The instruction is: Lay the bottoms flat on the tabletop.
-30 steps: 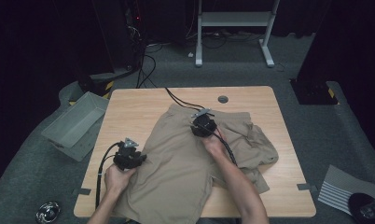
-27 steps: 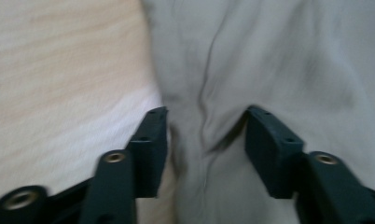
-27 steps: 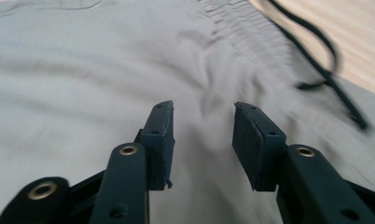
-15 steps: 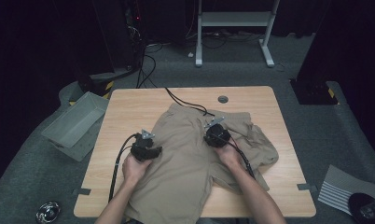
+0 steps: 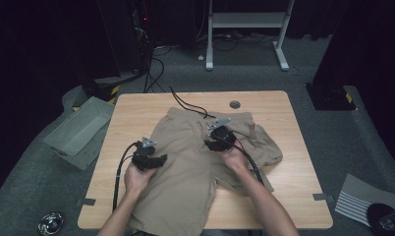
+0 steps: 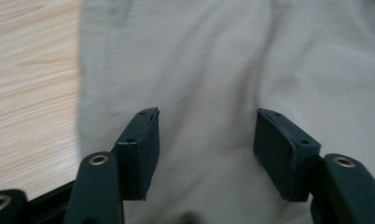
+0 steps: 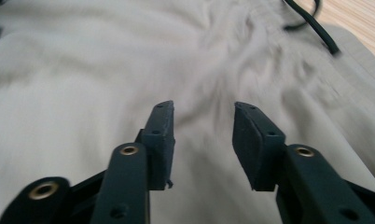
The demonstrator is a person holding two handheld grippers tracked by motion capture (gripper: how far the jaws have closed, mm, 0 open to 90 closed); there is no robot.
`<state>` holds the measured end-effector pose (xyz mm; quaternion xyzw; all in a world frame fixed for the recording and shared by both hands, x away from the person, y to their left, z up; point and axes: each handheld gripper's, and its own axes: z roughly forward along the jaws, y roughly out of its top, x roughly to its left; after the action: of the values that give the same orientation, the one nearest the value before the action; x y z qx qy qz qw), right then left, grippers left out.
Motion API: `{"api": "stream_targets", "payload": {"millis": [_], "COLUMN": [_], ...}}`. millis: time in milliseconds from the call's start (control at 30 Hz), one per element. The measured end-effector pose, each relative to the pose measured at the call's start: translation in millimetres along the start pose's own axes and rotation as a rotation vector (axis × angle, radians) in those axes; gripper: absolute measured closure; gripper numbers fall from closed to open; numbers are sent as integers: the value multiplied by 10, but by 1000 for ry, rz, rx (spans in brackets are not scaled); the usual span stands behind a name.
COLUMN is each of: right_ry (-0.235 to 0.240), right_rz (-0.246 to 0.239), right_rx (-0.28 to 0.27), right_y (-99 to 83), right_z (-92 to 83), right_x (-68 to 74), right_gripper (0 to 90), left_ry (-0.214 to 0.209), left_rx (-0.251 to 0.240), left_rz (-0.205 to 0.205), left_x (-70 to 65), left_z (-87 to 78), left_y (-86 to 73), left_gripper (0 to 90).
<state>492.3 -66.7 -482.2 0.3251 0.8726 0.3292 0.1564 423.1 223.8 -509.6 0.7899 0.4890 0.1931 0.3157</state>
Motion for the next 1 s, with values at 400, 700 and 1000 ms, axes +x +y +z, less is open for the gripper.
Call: {"api": "stream_targets", "payload": {"millis": [400,700,1000], "right_ry": [-68,-76,-106], "right_rz": [43,90,77], "right_rx": [84,46,-9], "right_y": [-519,-360,-777], "right_z": [-107,-10,-723], "right_x": [-201,-393,-273], "right_gripper": [670,551,541], "left_ry": [30,15,-19], "left_rx": [28,-41,-12], "left_rz": [-12,-61,-16], "left_x": [51,42,-91], "left_z": [154,84,42], "left_y": [73,139,-36], "left_gripper": [427,346,313]}}
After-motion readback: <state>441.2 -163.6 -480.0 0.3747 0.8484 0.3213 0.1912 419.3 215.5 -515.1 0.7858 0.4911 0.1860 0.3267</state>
